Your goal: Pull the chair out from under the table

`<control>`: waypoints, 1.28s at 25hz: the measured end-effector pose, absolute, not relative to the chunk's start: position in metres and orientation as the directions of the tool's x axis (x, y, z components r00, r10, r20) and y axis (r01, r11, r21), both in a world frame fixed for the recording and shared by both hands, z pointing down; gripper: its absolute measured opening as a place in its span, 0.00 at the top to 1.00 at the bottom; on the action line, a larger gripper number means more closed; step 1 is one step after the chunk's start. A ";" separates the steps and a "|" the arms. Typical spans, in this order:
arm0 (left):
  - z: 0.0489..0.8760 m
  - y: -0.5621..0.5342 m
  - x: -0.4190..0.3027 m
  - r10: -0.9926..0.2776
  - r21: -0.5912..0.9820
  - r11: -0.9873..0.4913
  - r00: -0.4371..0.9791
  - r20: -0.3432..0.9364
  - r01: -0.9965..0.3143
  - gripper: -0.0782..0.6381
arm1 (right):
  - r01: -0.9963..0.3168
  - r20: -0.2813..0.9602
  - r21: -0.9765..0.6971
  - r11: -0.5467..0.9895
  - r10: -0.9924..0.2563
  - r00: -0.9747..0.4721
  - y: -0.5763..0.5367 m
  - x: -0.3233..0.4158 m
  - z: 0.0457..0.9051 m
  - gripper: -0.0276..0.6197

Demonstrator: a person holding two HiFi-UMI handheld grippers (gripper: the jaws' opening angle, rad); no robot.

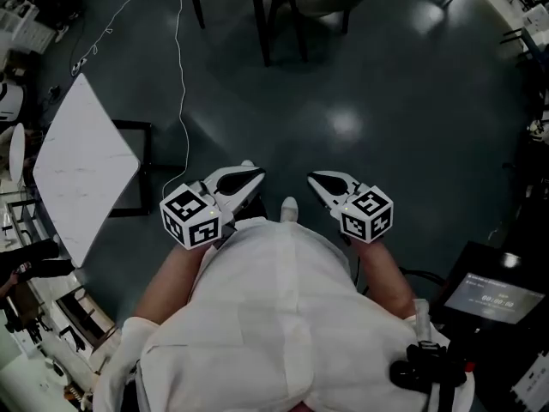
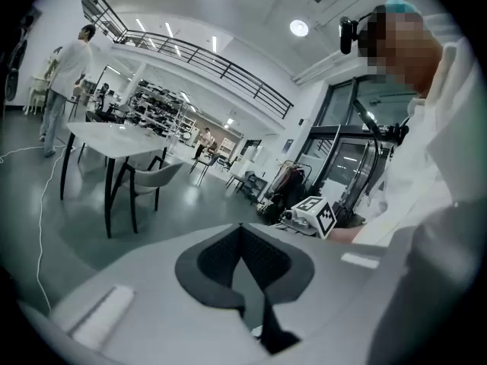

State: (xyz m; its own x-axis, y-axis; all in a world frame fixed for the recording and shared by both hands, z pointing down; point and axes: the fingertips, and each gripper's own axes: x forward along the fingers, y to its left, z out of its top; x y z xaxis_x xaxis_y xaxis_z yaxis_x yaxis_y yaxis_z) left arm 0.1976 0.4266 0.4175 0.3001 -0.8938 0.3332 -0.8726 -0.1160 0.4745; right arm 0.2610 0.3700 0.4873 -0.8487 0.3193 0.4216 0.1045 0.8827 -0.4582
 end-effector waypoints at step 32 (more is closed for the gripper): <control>0.428 0.154 -0.089 -0.839 0.487 -0.305 0.473 0.268 -0.818 0.88 | -0.429 0.516 -0.502 0.751 -0.137 -0.845 0.033 0.017 0.522 0.81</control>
